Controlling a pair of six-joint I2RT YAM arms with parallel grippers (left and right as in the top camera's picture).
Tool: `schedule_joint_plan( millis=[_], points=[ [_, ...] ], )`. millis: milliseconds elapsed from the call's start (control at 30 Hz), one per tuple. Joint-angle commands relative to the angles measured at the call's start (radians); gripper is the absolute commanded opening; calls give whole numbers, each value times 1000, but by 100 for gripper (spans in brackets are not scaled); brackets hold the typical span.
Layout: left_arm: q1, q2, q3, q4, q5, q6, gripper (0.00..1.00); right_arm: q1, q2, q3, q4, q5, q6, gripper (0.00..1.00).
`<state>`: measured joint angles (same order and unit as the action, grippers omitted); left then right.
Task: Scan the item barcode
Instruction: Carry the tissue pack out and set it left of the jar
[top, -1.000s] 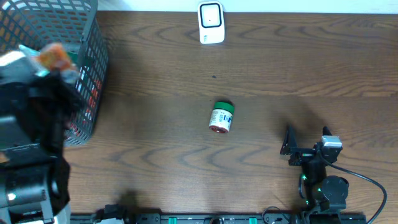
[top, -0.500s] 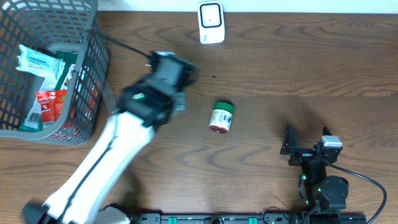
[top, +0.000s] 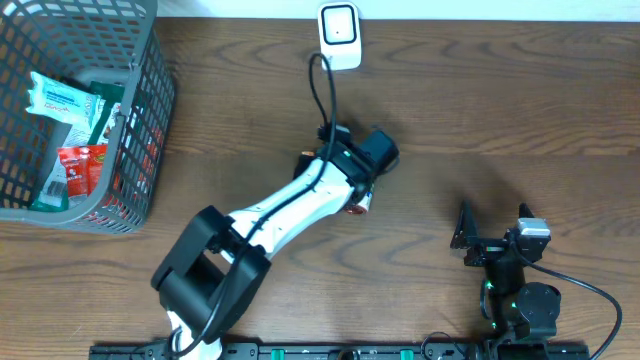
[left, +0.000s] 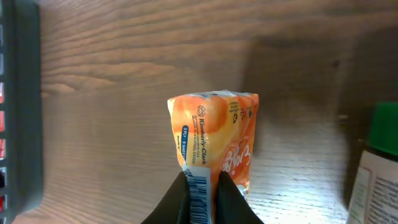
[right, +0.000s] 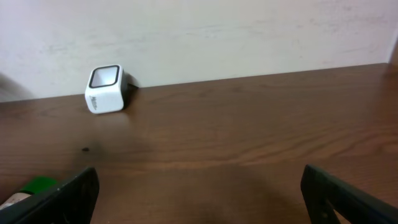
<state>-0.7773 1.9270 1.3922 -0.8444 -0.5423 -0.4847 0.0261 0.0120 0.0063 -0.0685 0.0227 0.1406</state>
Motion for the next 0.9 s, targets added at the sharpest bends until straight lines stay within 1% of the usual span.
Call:
schedule_joint_plan(
  millis=[0,67,100,167,233,333,467,567,633,767,867],
  points=[
    [-23,61,11,2,-50,-19,8,-6,-4,-1,-3,10,-7,99],
    [-27,88,11,13,-50,-23,9,-6,-4,-1,-3,10,-7,99],
    [-27,95,11,13,-50,-23,13,-6,-4,-1,-3,10,-7,99],
    [-27,100,11,13,-48,-23,17,-6,-4,-1,-3,10,-7,99],
    [-27,100,11,16,-41,-23,25,-6,-4,-1,-3,10,-7,99],
    [-27,100,11,18,-12,-23,29,-6,-4,-1,-3,10,-7,99],
    [-26,100,11,21,3,-22,45,-6,-4,-1,-3,10,-7,99],
    [-26,98,11,21,3,-22,61,-6,-4,-1,-3,10,-7,99],
    [-25,97,11,20,3,-22,66,-6,-4,-1,-3,10,-7,99],
    [-19,80,16,20,3,-18,70,-6,-4,-1,-3,10,-7,99],
    [12,15,30,17,5,-18,74,-6,-4,-1,-3,10,-7,99]
  ],
)
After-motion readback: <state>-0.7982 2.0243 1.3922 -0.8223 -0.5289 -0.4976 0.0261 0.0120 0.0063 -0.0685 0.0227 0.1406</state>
